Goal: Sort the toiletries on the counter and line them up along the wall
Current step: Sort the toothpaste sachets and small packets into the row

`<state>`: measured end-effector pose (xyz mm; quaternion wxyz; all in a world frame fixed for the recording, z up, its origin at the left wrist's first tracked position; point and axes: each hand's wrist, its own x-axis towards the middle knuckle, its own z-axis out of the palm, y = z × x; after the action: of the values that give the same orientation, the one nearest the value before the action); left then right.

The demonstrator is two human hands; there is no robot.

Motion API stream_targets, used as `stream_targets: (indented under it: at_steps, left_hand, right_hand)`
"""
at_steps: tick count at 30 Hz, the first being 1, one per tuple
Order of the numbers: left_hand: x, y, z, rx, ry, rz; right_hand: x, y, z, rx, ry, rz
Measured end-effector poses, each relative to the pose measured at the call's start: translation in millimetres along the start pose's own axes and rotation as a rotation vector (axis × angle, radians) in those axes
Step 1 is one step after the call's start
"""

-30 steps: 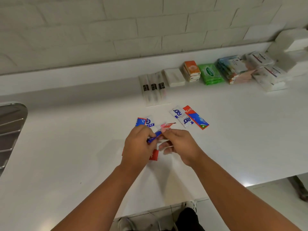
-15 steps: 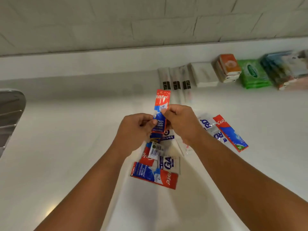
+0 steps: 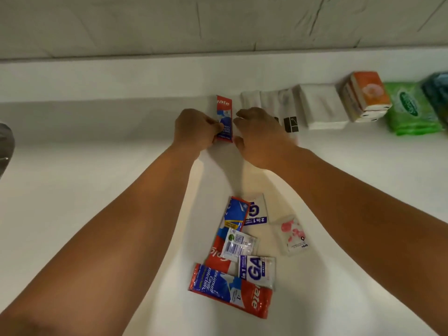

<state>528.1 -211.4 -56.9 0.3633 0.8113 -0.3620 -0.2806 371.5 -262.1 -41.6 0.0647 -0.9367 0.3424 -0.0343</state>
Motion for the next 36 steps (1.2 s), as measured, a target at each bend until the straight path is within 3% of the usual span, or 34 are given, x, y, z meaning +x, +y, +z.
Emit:
stream_targets:
  at_steps: [11,17,22,26,30,36]
  left_hand:
    - [14,3,7,0.081,0.058,-0.03]
    - [-3,3,4,0.12,0.111,0.06]
    - [-36,0,-7,0.2,0.05,0.147]
    - [-85,-8,-18,0.113,0.04,0.215]
    - [-140,-15,-32,0.097,-0.052,0.305]
    - [-209,-40,-44,0.144,-0.21,0.275]
  right_hand:
    - [24,10,15,-0.113,-0.054,-0.091]
    - [16,10,11,-0.071,0.014,-0.08]
    - [-19,0,-3,0.106,0.099,-0.08]
    - [-66,-15,-10,0.256,0.116,-0.053]
    - [-116,-32,-17,0.336,0.095,0.006]
    - [-187,-61,-15,0.364,-0.011,0.025]
